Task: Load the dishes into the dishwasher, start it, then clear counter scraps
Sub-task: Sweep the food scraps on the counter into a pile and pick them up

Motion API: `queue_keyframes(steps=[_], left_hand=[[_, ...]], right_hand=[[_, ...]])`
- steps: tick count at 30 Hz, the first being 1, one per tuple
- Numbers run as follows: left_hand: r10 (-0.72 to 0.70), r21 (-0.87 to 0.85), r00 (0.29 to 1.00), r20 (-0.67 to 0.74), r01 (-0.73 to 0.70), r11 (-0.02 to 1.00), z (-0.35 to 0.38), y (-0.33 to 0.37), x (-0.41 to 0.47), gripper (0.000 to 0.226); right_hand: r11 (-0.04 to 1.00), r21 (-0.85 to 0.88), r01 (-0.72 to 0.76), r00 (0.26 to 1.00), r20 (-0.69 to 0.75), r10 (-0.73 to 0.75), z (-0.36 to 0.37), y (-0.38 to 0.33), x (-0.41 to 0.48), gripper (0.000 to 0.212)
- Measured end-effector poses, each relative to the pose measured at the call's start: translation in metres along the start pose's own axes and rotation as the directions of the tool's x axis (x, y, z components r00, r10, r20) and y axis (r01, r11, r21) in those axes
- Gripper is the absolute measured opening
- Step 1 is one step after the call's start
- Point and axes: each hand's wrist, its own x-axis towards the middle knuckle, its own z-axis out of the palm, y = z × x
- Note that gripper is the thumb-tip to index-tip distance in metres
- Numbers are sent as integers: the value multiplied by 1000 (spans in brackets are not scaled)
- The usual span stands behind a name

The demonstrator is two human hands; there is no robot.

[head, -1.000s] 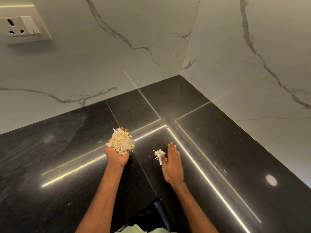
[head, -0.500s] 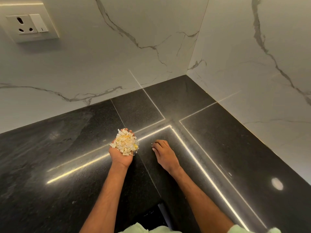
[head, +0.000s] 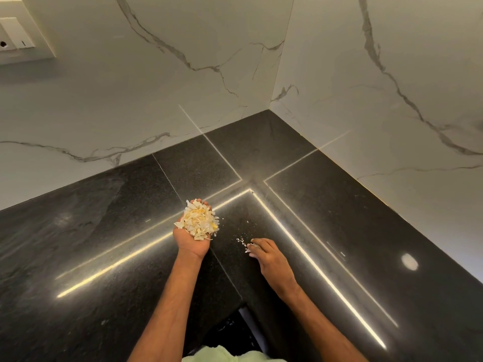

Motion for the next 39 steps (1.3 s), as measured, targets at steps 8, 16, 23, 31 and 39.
queue_keyframes(steps=[8, 16, 23, 31, 39], left_hand=[[-52, 99, 998, -26, 54, 994, -5, -12, -7, 60], [-143, 131, 990, 5, 142, 981, 10, -37, -19, 50], [-285, 142, 957, 48, 275, 951, 33, -55, -35, 43], [-380, 180, 910, 163, 352, 919, 52, -58, -65, 42], [-448, 199, 874, 190, 412, 889, 39, -64, -78, 54]], right_hand=[[940, 226, -254, 955, -94, 281, -16, 0, 32, 26], [380, 881, -282, 724, -64, 687, -59, -58, 69, 16], [254, 966, -40, 631, -172, 756, -59, -112, 77, 19], [-117, 975, 189, 503, 6, 864, -66, -131, 73, 26], [-178, 949, 260, 484, 31, 874, -62, -127, 58, 34]])
